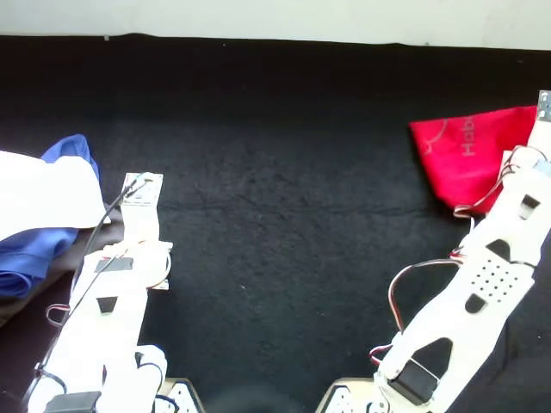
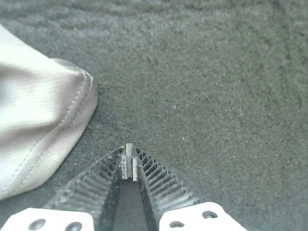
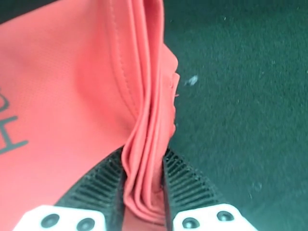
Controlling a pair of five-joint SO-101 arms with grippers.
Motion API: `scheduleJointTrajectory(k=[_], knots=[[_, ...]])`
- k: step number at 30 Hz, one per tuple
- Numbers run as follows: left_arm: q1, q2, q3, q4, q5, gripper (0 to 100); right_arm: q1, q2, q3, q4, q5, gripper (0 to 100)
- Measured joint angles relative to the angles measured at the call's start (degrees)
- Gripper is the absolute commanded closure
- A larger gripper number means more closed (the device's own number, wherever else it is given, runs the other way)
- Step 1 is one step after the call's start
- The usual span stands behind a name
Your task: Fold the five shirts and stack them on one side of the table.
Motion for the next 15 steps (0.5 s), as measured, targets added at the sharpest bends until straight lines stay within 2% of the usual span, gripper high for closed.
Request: scheduleJointTrajectory(k=[6,11,15], knots=[[0.0,0.0,0.0,0.0,0.0,99,0.2,3.8,-12.7,9.4,0.0,68.9],[0.0,0.0,0.0,0.0,0.0,99,0.2,3.8,-23.4,17.5,0.0,69.3],[0.0,0.0,0.0,0.0,0.0,99,0.0,3.8,-32.0,20.0,0.0,70.9]])
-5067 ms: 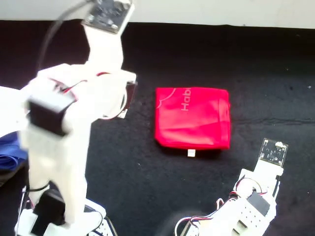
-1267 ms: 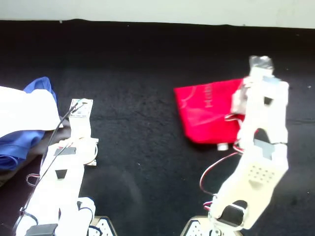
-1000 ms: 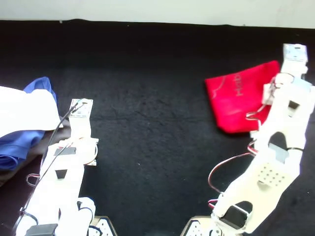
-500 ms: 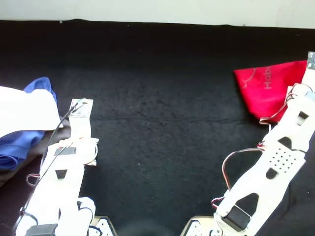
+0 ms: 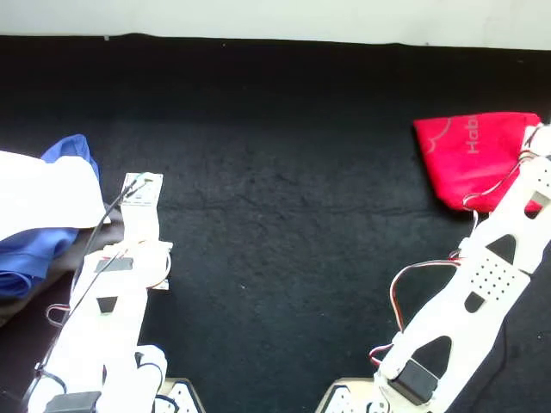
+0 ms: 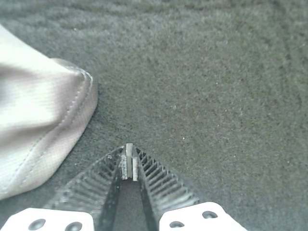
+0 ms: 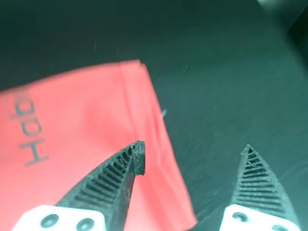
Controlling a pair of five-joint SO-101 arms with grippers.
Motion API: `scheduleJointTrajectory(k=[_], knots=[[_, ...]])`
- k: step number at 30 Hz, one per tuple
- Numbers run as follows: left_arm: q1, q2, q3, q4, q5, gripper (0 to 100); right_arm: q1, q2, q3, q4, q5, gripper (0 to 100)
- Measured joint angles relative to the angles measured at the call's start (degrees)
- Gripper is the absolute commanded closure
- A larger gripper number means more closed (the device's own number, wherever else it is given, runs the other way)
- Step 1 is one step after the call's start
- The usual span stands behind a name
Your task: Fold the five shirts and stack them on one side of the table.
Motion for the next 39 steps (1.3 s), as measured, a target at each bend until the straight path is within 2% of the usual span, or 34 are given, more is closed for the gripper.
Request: scheduleJointTrajectory(k=[2,5,8,20,25,29,34,39], knots=[[0.0,0.0,0.0,0.0,0.0,99,-0.5,-0.1,-1.9,0.4,0.0,78.6],[0.0,0.0,0.0,0.0,0.0,99,-1.0,-0.1,-2.9,2.6,0.0,99.3],[0.0,0.0,0.0,0.0,0.0,99,-1.1,0.0,-3.6,5.5,0.0,94.2],[0.0,0.0,0.0,0.0,0.0,99,-1.2,-0.6,-6.2,24.5,0.0,94.0],[0.0,0.0,0.0,0.0,0.0,99,-4.2,-6.3,-6.2,34.3,0.0,94.0],[0.0,0.0,0.0,0.0,0.0,99,-6.2,-9.8,-6.2,35.6,0.0,94.0],[0.0,0.0,0.0,0.0,0.0,99,-6.2,-14.9,-6.2,35.8,-5.1,94.0],[0.0,0.0,0.0,0.0,0.0,99,-6.2,-22.7,-6.2,35.8,-6.2,94.0]])
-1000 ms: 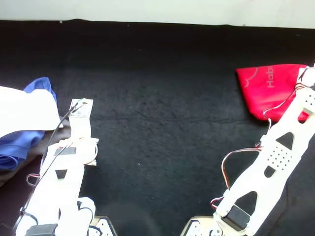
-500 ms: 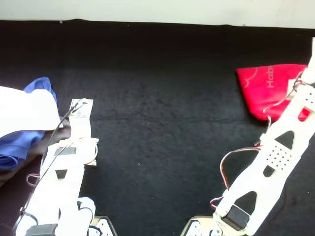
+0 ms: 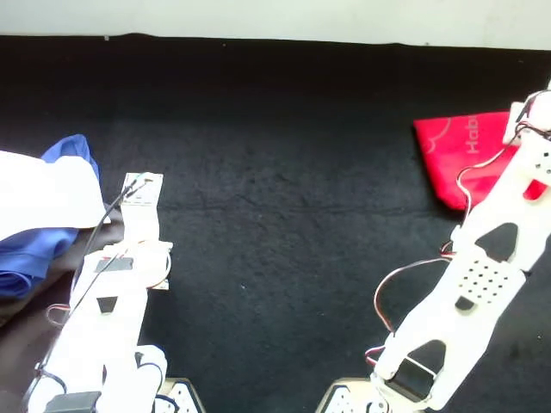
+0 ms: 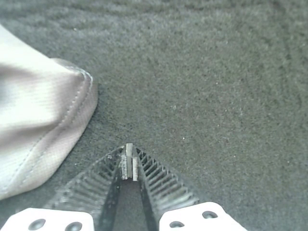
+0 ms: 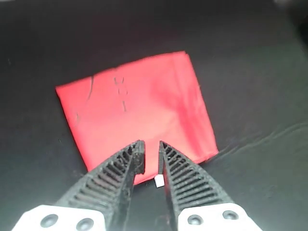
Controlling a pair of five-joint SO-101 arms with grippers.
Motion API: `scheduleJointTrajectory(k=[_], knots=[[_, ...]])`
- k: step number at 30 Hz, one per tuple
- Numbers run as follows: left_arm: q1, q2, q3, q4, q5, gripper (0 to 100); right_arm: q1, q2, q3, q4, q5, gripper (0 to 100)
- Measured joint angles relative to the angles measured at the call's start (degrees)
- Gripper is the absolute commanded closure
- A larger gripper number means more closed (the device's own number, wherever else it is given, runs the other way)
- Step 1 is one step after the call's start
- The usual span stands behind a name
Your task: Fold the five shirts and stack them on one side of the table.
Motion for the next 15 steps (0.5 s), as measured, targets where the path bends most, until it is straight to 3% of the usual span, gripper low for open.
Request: scheduleJointTrajectory(k=[15], knots=[[0.0,0.0,0.0,0.0,0.0,99,-1.2,-32.2,-0.3,0.0,-0.4,94.0]])
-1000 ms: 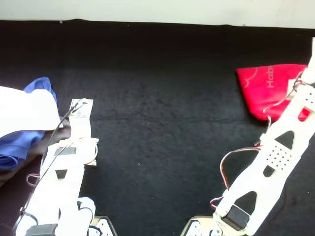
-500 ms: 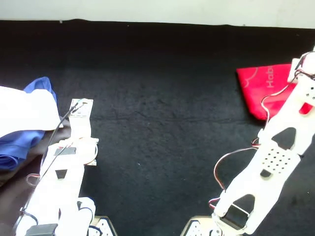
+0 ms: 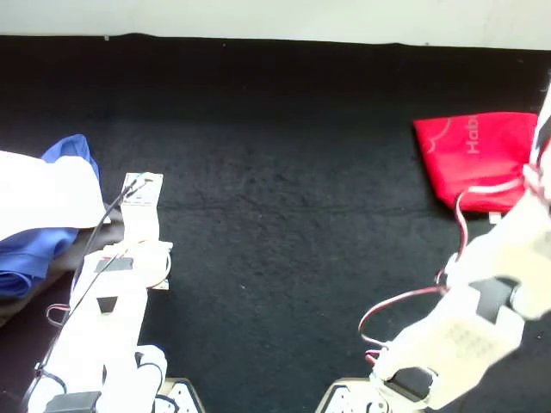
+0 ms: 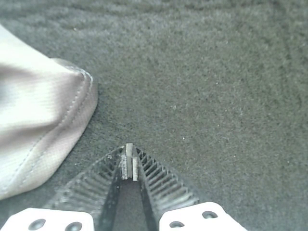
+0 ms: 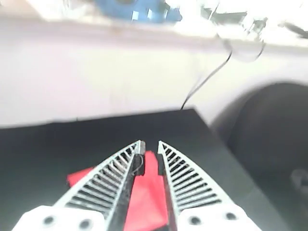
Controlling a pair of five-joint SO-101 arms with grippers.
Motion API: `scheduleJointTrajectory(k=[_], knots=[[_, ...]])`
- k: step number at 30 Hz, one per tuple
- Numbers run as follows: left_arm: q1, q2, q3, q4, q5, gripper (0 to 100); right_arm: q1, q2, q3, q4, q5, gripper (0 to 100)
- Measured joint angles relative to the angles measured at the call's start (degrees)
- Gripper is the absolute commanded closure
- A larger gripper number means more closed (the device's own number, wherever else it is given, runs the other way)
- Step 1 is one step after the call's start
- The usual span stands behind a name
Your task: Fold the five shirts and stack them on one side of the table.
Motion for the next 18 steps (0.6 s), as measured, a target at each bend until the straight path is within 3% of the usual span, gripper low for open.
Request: scheduleJointTrajectory(k=[7,12,18], knots=[[0.0,0.0,0.0,0.0,0.0,99,-1.3,-16.1,6.9,0.0,-1.4,94.0],[0.0,0.0,0.0,0.0,0.0,99,-4.9,-29.6,34.6,0.0,-5.9,94.0],[0.0,0.0,0.0,0.0,0.0,99,-15.6,-48.0,74.6,-0.4,-11.8,94.0]])
